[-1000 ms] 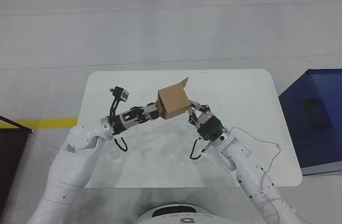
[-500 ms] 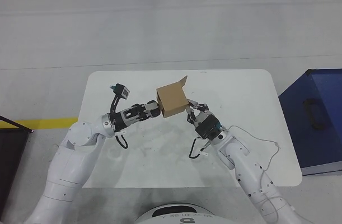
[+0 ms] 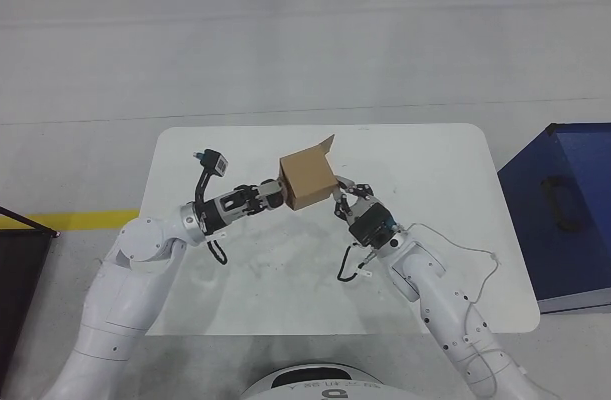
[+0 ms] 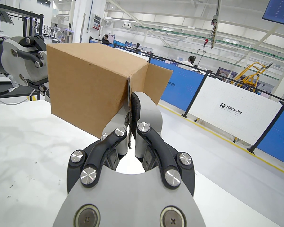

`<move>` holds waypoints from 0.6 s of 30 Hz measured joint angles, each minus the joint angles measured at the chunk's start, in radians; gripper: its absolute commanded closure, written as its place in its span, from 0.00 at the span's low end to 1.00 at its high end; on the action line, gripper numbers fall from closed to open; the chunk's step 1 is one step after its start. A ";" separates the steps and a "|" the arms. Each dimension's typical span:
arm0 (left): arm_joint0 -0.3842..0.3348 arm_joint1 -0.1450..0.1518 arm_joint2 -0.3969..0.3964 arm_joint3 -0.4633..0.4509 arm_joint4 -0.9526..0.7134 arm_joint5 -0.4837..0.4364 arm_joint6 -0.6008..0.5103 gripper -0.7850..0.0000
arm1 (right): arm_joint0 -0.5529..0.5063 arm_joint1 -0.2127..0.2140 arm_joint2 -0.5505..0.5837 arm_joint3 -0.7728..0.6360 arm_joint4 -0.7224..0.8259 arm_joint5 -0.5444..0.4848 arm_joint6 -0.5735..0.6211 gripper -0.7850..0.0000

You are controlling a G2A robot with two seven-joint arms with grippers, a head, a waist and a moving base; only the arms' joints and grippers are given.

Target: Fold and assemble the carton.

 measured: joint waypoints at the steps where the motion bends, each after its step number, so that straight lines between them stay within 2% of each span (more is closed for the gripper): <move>1: 0.003 0.001 -0.003 -0.003 0.007 0.000 0.004 0.54 | 0.000 0.000 0.001 0.000 0.000 0.000 0.001 1.00; 7: 0.020 0.006 -0.014 -0.037 0.050 0.007 0.016 0.53 | -0.001 0.001 0.001 -0.001 0.000 -0.004 0.002 1.00; 18: 0.009 0.007 0.015 -0.061 0.121 0.052 0.031 0.60 | -0.004 0.001 -0.005 -0.006 -0.014 0.000 -0.006 1.00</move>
